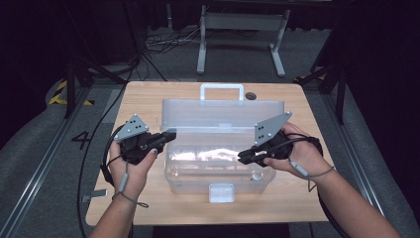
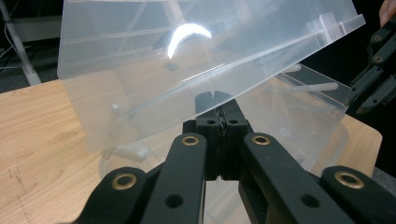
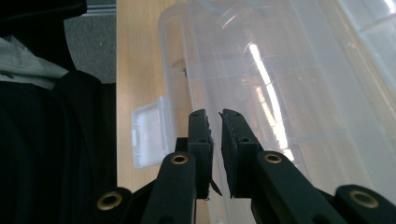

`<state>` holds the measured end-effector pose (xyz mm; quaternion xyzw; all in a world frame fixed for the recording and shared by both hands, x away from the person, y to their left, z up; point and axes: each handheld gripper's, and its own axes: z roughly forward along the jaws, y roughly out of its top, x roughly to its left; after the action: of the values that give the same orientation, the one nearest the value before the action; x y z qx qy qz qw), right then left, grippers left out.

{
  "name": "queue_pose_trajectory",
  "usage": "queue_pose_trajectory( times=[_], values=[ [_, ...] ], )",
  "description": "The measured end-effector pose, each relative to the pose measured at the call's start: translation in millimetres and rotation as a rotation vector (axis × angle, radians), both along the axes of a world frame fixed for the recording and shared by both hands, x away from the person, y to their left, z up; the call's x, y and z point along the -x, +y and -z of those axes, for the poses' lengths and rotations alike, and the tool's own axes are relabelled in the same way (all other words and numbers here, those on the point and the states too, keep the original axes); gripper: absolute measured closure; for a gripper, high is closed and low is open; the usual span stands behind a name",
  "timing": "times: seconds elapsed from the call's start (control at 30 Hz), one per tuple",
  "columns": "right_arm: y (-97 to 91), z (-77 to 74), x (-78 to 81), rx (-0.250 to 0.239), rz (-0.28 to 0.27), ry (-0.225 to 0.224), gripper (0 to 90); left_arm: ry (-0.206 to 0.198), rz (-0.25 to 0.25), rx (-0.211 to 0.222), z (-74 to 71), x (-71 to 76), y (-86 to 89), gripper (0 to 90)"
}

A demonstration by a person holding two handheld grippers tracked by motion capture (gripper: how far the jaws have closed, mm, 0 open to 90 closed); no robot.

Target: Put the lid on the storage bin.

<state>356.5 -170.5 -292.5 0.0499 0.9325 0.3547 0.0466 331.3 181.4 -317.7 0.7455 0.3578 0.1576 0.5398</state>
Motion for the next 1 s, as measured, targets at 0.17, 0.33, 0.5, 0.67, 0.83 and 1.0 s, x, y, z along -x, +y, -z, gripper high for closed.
queue_pose_trajectory(
  times=[0.17, 0.33, 0.5, 0.67, 0.83, 1.0],
  values=[
    [-14.2, -2.2, 0.7, -0.045, 0.023, 0.001, 85.2, 0.000, 0.002, -0.007, -0.1, 0.1, 0.0, 89.8],
    [-29.5, -4.8, 3.2, -0.092, 0.056, -0.006, 87.7, 0.003, 0.003, -0.010, 0.0, 0.4, -0.3, 89.7],
    [-47.6, -7.1, 6.3, -0.148, 0.098, -0.022, 90.0, 0.002, 0.001, -0.012, 0.1, 0.6, -0.6, 89.7],
    [-61.7, -8.1, 7.8, -0.172, 0.131, -0.031, 90.0, 0.004, 0.003, -0.013, 0.2, 0.7, -0.8, 89.7],
    [-80.5, -6.1, 8.6, -0.211, 0.199, -0.036, 90.0, 0.005, 0.007, -0.017, 0.7, 0.7, -1.0, 89.6],
    [-95.5, -2.5, 8.6, -0.238, 0.276, -0.041, 90.0, 0.007, 0.009, -0.019, 1.4, 1.3, -1.0, 89.5]
  ],
)
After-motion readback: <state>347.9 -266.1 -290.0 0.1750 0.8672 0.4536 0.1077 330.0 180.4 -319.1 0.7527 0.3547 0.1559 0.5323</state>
